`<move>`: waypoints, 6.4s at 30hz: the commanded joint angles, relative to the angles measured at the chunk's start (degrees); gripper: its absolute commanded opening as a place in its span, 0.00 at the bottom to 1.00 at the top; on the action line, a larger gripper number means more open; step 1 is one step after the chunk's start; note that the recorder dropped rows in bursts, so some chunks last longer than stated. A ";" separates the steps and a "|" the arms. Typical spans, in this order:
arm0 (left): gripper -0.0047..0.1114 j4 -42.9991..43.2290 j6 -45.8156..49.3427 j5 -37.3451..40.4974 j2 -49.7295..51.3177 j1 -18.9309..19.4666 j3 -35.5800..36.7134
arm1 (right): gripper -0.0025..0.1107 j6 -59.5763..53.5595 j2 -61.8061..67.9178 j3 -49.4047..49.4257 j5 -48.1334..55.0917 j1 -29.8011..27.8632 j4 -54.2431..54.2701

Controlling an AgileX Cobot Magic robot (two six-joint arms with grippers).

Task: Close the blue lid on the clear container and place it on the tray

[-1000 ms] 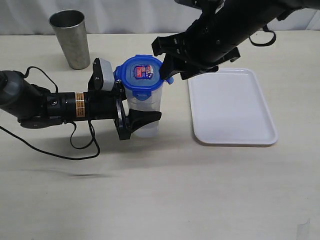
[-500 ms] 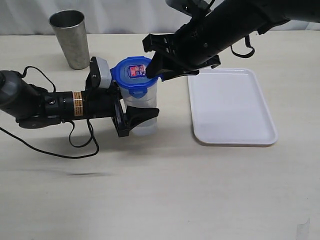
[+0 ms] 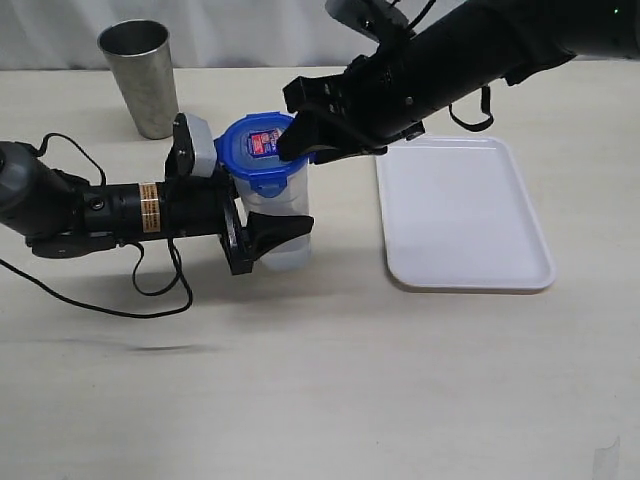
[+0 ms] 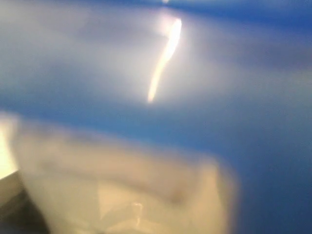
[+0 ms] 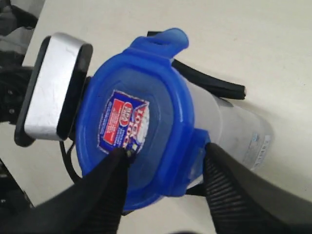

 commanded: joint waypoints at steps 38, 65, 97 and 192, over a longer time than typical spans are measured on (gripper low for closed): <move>0.04 4.21 34.63 0.95 -0.21 0.45 -0.32 | 0.46 -18.21 -2.39 -10.38 5.27 15.76 -42.20; 0.04 4.34 30.72 -1.09 -0.21 0.45 -0.32 | 0.15 -16.56 5.13 -10.38 10.74 15.76 -42.38; 0.04 0.33 8.47 -1.09 -0.21 0.45 -0.32 | 0.06 17.75 -0.90 -9.66 6.35 15.64 -54.31; 0.04 3.85 1.20 2.23 -3.17 1.68 -0.32 | 0.15 37.05 -2.12 -23.54 9.65 25.63 -69.05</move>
